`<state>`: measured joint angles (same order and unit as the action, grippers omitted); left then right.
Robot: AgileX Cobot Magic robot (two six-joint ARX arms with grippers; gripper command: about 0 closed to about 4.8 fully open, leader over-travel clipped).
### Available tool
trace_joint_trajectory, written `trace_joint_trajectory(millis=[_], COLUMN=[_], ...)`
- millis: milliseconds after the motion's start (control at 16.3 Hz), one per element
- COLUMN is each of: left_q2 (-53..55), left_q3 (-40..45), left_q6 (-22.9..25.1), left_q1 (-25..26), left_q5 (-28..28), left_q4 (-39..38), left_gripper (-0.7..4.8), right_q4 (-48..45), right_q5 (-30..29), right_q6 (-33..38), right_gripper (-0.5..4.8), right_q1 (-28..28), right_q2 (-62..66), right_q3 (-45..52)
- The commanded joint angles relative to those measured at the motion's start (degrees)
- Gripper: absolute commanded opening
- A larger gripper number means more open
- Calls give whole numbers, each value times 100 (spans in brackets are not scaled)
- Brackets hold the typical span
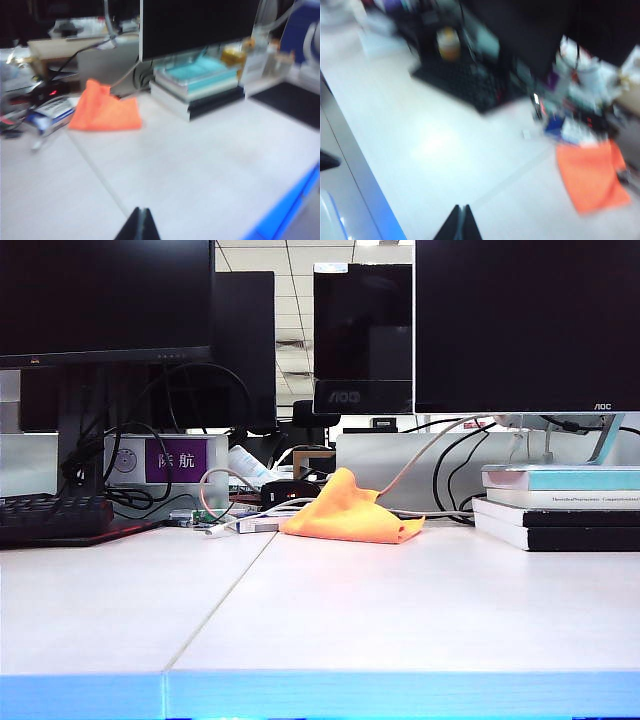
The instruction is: Wipe the table from back to front using the rag.
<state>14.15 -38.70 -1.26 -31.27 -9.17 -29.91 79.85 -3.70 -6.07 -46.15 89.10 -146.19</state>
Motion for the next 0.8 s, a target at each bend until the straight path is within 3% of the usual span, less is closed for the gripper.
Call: trace_joint_trajectory(millis=[61,429,736,797], left_q2=[22,52,52,52], left_q3=[1016,2177,2354,2354], left_q6=[-72,-107,-66,-77], left_q1=[0,0,0,0], left_q5=[7,-13,354,400], left_q4=[1495,1934,1880,1814], left_gripper=[-6,-5,-5,-5], right_q4=[-151,-1207,-2243,-2940], right_q5=[63,-48,-28,9], right_q6=[-155,-170,-140,-140], right_gripper=[0,0,0,0], right_q1=[-236,-273,-275,-273], right_q2=[24,-348,-1257,-1923], right_q3=[529,2564,4380,5464])
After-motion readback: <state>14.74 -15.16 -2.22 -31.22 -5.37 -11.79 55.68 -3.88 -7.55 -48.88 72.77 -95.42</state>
